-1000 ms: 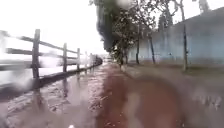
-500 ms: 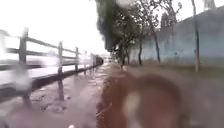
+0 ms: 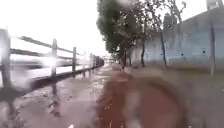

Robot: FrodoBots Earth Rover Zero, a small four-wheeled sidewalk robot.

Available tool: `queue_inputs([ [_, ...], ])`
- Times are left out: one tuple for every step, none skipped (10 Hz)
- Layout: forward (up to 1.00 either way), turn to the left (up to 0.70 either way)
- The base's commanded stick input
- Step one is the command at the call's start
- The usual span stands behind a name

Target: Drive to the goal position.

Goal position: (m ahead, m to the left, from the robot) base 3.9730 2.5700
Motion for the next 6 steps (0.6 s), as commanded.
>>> queue_inputs([
  [1.0, 0.0],
  [1.0, 0.0],
  [1.0, 0.0],
  [1.0, 0.0],
  [1.0, 0.0],
  [1.0, 0.0],
])
